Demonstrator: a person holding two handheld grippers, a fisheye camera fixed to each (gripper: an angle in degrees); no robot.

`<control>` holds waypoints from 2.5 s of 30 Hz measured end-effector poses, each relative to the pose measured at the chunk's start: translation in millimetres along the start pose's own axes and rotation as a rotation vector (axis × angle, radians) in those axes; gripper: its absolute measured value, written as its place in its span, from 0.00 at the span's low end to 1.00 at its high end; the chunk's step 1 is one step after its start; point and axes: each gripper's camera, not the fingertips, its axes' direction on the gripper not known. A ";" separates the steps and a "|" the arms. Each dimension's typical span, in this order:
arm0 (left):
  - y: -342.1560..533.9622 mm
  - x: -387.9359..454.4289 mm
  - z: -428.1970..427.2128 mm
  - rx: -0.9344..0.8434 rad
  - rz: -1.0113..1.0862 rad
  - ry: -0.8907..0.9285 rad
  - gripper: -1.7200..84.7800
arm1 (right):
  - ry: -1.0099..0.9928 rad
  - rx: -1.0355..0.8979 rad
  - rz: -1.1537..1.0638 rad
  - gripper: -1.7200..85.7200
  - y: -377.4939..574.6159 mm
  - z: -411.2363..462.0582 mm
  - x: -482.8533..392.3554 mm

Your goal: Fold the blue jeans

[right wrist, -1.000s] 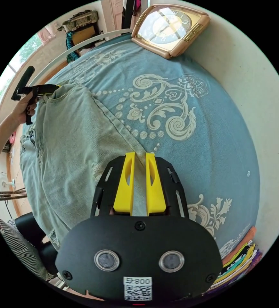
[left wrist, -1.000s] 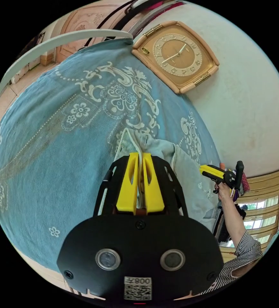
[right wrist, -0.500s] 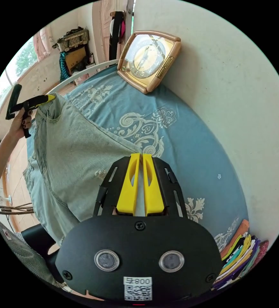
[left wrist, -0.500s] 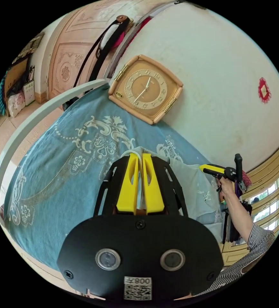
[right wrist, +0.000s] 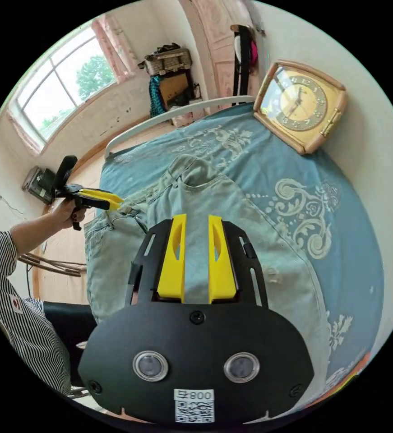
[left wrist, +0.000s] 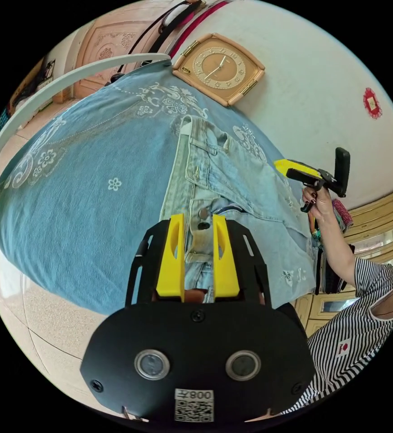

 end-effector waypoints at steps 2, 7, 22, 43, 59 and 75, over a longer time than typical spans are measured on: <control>-1.5 2.5 5.8 -0.012 0.000 -0.020 0.13 | -0.041 -0.062 -0.102 0.12 -18.4 39.6 -39.0; 0.1 9.5 11.9 0.003 -0.002 -0.067 0.11 | -0.034 -0.161 -0.151 0.12 -33.2 104.2 -75.9; 8.6 39.5 -8.2 0.120 0.123 -0.177 0.03 | -0.250 0.017 0.018 0.05 5.3 94.4 -24.3; 10.9 34.4 19.8 0.040 0.130 -0.147 0.02 | -0.267 -0.170 -0.107 0.05 62.9 133.4 -36.6; 43.3 26.7 18.6 0.080 0.120 -0.304 0.02 | -0.269 -0.096 0.160 0.02 142.0 72.2 1.2; 77.9 35.9 17.6 -0.017 0.156 -0.139 0.03 | -0.176 -0.053 0.612 0.02 299.9 -30.9 54.3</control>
